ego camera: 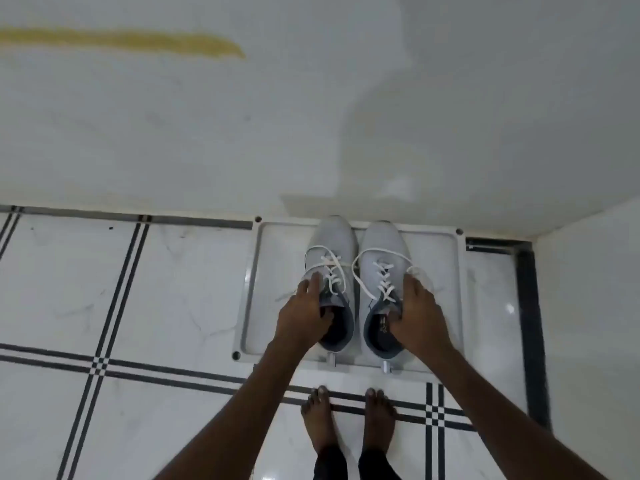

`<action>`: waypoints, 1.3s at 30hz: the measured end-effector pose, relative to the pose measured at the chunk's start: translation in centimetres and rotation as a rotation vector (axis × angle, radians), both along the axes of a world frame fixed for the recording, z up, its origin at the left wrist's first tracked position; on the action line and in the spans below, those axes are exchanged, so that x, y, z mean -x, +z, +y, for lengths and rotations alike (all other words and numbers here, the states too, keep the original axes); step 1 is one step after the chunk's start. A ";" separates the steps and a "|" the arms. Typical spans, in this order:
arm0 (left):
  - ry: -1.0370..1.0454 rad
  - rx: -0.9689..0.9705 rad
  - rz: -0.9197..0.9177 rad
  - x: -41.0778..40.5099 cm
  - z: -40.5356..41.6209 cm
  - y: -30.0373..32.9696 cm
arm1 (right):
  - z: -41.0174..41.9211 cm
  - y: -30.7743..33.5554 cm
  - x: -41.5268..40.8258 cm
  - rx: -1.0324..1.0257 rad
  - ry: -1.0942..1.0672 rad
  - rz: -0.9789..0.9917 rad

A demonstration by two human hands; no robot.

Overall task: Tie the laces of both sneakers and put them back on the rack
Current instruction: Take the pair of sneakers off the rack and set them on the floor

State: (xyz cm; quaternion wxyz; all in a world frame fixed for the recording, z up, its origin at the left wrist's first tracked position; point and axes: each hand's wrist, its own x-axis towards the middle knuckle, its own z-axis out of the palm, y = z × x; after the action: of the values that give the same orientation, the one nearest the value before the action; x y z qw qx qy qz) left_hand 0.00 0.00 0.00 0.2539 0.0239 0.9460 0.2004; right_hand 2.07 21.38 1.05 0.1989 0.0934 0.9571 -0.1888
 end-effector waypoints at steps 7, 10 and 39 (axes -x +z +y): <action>0.098 0.039 0.052 0.1 0.1 -1.9 | 0.3 -3.1 0.2 0.153 -0.324 -0.106; 0.153 0.030 0.078 -0.1 -0.1 -1.4 | -0.1 -2.8 0.1 0.095 -0.304 -0.083; 0.305 -0.205 0.290 -32.1 -11.2 1.2 | -8.1 2.1 -30.4 0.135 -0.339 0.068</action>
State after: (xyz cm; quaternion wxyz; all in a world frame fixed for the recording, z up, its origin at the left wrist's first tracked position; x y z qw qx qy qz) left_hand 32.14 -11.25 1.16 0.0784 -0.0653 0.9399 0.3258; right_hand 32.51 13.25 3.11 0.1377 0.2334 0.9190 -0.2863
